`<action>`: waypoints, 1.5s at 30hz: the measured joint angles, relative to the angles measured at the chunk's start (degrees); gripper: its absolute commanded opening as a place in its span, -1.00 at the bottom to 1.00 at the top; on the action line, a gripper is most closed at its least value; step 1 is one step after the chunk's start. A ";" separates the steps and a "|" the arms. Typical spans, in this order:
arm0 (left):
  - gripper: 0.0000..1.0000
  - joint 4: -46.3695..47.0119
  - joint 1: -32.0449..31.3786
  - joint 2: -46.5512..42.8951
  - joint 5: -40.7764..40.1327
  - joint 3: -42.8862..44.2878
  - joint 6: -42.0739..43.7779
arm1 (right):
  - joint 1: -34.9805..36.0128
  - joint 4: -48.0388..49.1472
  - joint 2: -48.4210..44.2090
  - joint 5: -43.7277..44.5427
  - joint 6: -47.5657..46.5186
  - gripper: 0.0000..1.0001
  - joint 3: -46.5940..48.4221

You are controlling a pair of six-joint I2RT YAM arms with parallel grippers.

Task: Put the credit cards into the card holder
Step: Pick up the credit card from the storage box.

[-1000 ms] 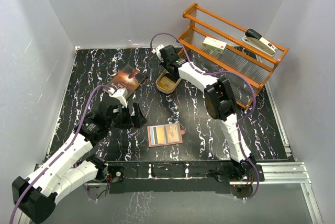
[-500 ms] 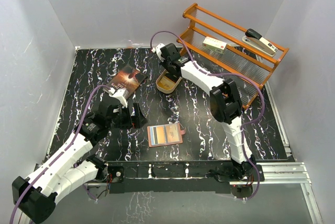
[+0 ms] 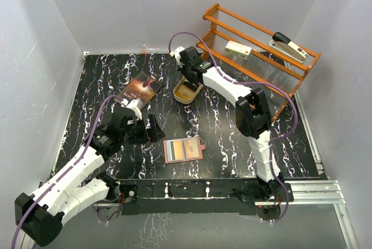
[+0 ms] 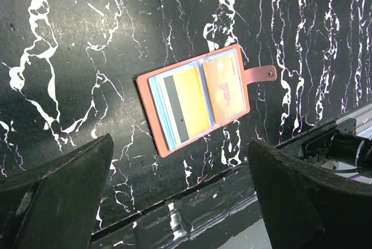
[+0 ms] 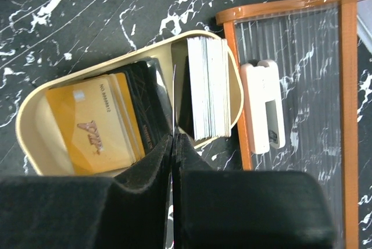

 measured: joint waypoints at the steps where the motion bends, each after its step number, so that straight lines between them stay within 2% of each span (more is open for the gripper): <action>1: 0.97 -0.13 0.00 0.50 0.02 0.00 -0.33 | 0.00 -0.59 -0.28 -0.42 0.83 -1.00 0.00; 4: 0.96 -0.28 0.00 1.66 0.28 0.00 -1.46 | 0.00 -2.69 -1.84 -2.29 4.31 -1.00 0.00; 8: 0.84 0.52 0.00 1.81 1.86 0.00 -3.10 | 0.02 -3.98 -6.34 -6.38 10.32 -1.00 -2.03; 18: 0.48 6.45 0.00 1.70 5.11 0.35 -11.21 | 0.07 -1.29 -29.18 -21.33 29.00 -1.00 -24.22; 24: 0.25 11.23 0.00 1.70 7.34 1.77 -16.72 | 0.07 6.64 -43.87 -33.05 38.80 -1.00 -40.50; 30: 0.12 17.77 0.00 1.73 9.88 1.77 -21.40 | 0.11 21.16 -55.82 -45.53 52.09 -1.00 -54.34; 34: -0.01 24.20 0.00 1.73 12.35 1.70 -24.44 | 0.11 29.66 -59.80 -50.21 60.35 -1.00 -61.02; 39: -0.20 31.26 0.00 1.73 15.13 1.44 -27.45 | 0.11 37.59 -60.48 -53.59 68.50 -1.00 -64.98; 41: -0.36 32.98 0.00 1.73 15.74 1.09 -28.26 | 0.11 41.29 -60.50 -54.53 71.43 -1.00 -66.38; 42: -0.57 33.42 0.00 1.73 16.02 0.90 -28.63 | 0.11 43.32 -60.50 -54.99 73.02 -1.00 -67.28; 43: -0.89 34.42 0.00 1.73 16.22 0.39 -29.09 | 0.11 45.05 -60.50 -55.43 74.42 -1.00 -68.08; 44: -1.00 35.10 0.00 1.70 16.37 -0.17 -29.64 | 0.09 46.47 -60.50 -55.76 75.71 -1.00 -68.81; 45: -1.00 35.76 0.00 1.70 16.52 -0.81 -30.14 | 0.09 47.52 -60.50 -56.04 76.67 -1.00 -69.35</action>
